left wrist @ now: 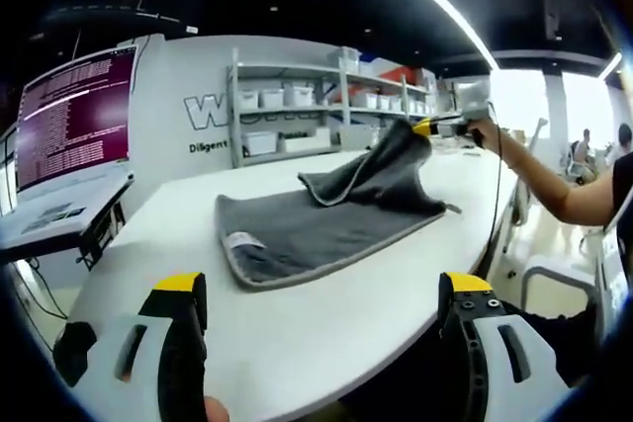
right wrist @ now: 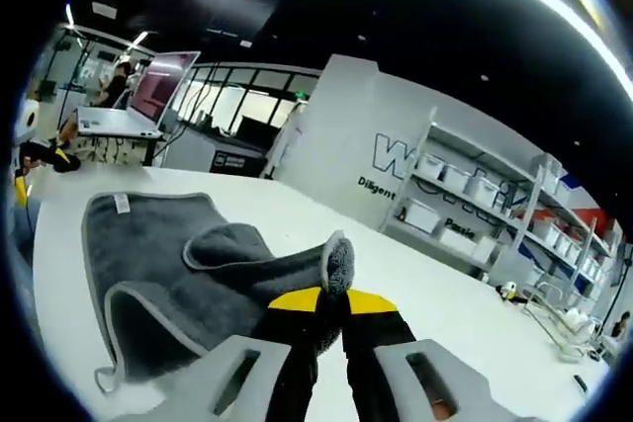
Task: Open the folded towel by lifting each exposed corner and separating the folded layers until the towel lies flat within the target outline without major curled edges
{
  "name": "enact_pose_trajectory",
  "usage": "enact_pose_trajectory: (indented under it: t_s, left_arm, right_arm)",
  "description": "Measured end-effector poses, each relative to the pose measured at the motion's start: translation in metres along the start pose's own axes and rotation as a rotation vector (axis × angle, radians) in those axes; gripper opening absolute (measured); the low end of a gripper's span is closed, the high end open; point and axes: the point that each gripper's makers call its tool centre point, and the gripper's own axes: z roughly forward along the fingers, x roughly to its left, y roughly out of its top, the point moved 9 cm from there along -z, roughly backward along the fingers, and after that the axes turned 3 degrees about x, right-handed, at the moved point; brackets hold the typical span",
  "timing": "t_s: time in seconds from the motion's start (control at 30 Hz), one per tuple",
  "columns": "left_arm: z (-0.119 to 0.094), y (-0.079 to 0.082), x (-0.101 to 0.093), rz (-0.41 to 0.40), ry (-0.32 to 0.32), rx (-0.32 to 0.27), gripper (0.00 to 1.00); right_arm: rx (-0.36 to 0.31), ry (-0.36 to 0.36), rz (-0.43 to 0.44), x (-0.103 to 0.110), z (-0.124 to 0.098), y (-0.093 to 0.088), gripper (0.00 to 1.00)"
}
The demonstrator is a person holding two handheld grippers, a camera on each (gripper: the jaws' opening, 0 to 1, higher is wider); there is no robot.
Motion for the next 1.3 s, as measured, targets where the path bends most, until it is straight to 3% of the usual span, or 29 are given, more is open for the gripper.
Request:
enact_pose_trajectory:
  t_s: [0.33,0.67,1.07,1.3]
  left_arm:
    - [-0.002,-0.001,0.002,-0.004,0.006,-0.002,0.95]
    - [-0.004,0.0,0.001,-0.003,0.006,-0.009,0.95]
    - [0.001,0.001,-0.005,0.012,-0.019,0.0,0.95]
    - [0.0,0.0,-0.003,0.007,-0.016,0.003,0.95]
  right_arm:
    - [0.028,-0.061,0.023,-0.023,-0.02,-0.018,0.03]
    - [0.127,-0.117,0.02,-0.044,-0.037,-0.055,0.03]
    - [0.24,-0.108,0.036,-0.049,-0.049,-0.092,0.03]
    - [0.358,-0.065,0.021,-0.043,-0.049,-0.126,0.04]
